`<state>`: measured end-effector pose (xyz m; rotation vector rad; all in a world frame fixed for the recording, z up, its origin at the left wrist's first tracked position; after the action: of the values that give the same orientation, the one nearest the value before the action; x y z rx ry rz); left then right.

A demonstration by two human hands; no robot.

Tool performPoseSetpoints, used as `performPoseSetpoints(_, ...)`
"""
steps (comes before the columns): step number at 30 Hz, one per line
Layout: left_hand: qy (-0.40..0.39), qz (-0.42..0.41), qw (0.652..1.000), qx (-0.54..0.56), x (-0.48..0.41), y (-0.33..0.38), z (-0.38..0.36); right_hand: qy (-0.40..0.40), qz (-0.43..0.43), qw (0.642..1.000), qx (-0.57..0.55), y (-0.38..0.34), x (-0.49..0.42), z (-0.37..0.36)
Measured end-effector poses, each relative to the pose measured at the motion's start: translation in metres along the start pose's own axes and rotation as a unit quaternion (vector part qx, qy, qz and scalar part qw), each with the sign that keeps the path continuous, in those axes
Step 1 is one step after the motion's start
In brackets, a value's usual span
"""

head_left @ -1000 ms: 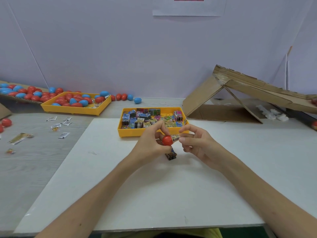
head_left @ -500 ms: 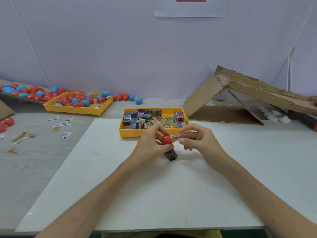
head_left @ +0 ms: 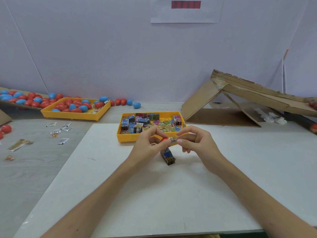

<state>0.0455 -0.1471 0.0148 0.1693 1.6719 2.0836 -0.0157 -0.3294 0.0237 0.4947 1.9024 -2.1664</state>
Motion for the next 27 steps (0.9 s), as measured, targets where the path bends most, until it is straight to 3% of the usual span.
performPoseSetpoints(6, -0.006, 0.049, 0.993, 0.105, -0.0003, 0.0007, 0.0024, 0.045, 0.031, 0.997, 0.063, 0.0011, -0.0008, 0.0023)
performPoseSetpoints(11, -0.022, 0.071, 0.986, 0.151, 0.0011, 0.0025, 0.0028, -0.012, 0.022, 0.999, 0.039, 0.0037, -0.0002, -0.0052)
performPoseSetpoints(21, -0.069, 0.095, 0.975, 0.189, 0.0021, 0.0043, 0.0019, -0.017, 0.062, 0.996, 0.062, 0.0026, -0.0004, -0.0050)
performPoseSetpoints(27, -0.119, 0.139, 0.940, 0.289, 0.0033, 0.0048, 0.0016, -0.015, 0.075, 0.994, 0.073, 0.0024, -0.0012, -0.0036)
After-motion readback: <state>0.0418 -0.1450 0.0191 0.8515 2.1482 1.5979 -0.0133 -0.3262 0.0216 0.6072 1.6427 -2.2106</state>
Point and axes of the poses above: each hand's wrist, its own x-axis away from the middle knuckle, its own z-axis out of the back of the hand, y = z × x, the point moved 2 cm from there along -x, towards the middle knuckle, and after that the axes turned 9 degrees about z, right-handed, at the moved point
